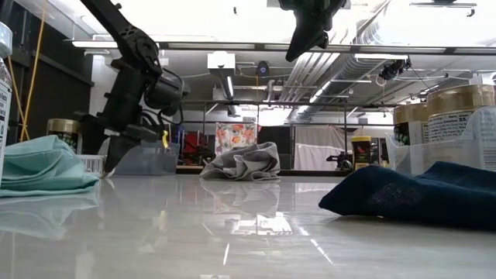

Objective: Sort spices by type
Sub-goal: Put the top white seasoning bottle into the black bin

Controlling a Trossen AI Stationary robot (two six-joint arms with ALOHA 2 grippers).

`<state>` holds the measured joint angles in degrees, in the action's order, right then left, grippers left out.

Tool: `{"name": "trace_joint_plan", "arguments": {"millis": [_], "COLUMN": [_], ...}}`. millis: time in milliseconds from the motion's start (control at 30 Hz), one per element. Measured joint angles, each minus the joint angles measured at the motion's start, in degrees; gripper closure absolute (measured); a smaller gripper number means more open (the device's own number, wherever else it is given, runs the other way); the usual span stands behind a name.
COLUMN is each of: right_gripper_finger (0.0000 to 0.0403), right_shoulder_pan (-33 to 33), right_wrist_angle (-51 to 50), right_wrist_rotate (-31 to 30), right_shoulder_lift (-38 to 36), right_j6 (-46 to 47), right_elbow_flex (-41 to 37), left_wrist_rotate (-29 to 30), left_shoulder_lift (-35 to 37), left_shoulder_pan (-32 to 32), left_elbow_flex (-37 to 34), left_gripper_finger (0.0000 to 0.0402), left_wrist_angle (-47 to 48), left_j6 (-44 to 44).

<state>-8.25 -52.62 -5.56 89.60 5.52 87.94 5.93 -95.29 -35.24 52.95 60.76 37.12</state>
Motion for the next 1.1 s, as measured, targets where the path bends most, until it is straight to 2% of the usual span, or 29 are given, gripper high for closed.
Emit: {"name": "trace_joint_plan", "arguments": {"millis": [100, 267, 467, 600, 667, 733, 833, 900, 1100], "right_gripper_finger": [0.0403, 0.0403, 0.0403, 0.0403, 0.0403, 0.0403, 0.0403, 0.0403, 0.0403], "right_shoulder_pan": [0.0, 0.0, 0.0, 0.0, 0.0, 0.0, 0.0, 0.0, 0.0], "right_wrist_angle": [0.0, 0.2, 0.2, 0.2, 0.2, 0.5, 0.7, 0.9, 2.2], "right_wrist_rotate": [0.0, 0.0, 0.0, 0.0, 0.0, 0.0, 0.0, 0.0, 0.0], "right_shoulder_lift": [0.0, 0.0, 0.0, 0.0, 0.0, 0.0, 0.0, 0.0, 0.0], "right_j6": [0.0, 0.0, 0.0, 0.5, 0.6, 1.3, 3.2, 4.9, 9.4], "right_elbow_flex": [0.0, 0.0, 0.0, 0.0, 0.0, 0.0, 0.0, 0.0, 0.0], "left_wrist_rotate": [0.0, -0.8, -2.3, -2.5, 1.3, 7.8, 20.2, 25.3, 30.1], "left_shoulder_lift": [0.0, 0.6, 5.7, 13.2, 17.9, 22.5, 27.7, 29.6, 30.0], "left_shoulder_pan": [0.0, 0.0, 0.3, 1.4, 1.9, 2.1, 0.7, -1.2, -6.2], "left_elbow_flex": [0.3, 2.3, 7.0, 12.5, 15.0, 16.1, 15.1, 13.3, 3.5], "left_gripper_finger": [0.0189, 0.0272, 0.0272, 0.0273, 0.0273, 0.0273, 0.0273, 0.0273, 0.0273], "left_wrist_angle": [0.0, -0.6, 1.1, 1.4, -0.9, -6.1, -15.0, -19.7, -29.4], "left_j6": [-1.7, -4.3, -6.6, -7.9, -8.8, -9.8, -13.4, -16.5, -22.2]}}
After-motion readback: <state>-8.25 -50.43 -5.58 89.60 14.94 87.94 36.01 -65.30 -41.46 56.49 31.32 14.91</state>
